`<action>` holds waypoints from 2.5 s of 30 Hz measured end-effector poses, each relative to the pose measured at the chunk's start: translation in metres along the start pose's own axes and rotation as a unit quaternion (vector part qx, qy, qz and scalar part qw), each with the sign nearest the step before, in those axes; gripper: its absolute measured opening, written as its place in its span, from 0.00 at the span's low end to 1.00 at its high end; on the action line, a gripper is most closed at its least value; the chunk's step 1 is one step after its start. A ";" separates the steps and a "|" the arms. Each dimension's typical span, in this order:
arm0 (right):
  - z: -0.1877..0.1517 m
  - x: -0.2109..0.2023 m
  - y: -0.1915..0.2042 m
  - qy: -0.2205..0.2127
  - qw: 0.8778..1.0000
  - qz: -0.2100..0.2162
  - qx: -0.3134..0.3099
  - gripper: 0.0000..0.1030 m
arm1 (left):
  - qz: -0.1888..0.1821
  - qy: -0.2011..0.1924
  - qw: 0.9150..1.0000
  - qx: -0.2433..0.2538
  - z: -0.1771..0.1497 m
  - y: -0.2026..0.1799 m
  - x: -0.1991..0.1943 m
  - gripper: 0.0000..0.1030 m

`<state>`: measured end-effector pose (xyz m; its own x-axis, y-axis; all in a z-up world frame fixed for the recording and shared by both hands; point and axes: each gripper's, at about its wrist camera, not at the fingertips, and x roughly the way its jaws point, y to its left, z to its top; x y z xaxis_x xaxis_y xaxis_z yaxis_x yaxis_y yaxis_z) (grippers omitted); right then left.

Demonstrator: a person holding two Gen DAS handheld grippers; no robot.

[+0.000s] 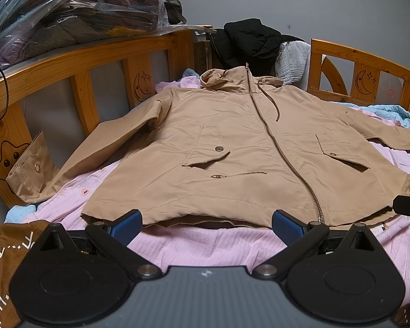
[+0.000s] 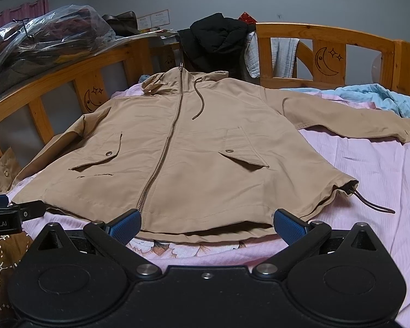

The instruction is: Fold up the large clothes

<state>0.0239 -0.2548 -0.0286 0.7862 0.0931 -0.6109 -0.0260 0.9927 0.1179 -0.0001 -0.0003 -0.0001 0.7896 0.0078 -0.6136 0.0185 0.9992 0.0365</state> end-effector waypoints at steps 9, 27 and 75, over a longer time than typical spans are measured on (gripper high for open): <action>0.000 0.001 -0.002 0.001 1.000 0.000 0.003 1.00 | 0.000 0.000 1.000 0.000 0.000 0.000 0.001 0.99; 0.001 0.001 -0.003 0.003 1.000 0.002 0.006 1.00 | 0.000 -0.001 1.000 0.001 0.000 0.000 0.000 0.99; 0.098 0.056 -0.323 -0.077 0.929 -0.200 0.303 0.94 | -0.109 0.050 0.986 0.116 0.237 -0.117 0.089 1.00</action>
<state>0.1365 -0.5783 -0.0245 0.7378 -0.3324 -0.5875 0.6030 0.7158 0.3522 0.2138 -0.1264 0.1279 0.6871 -0.1902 -0.7013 0.3299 0.9416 0.0679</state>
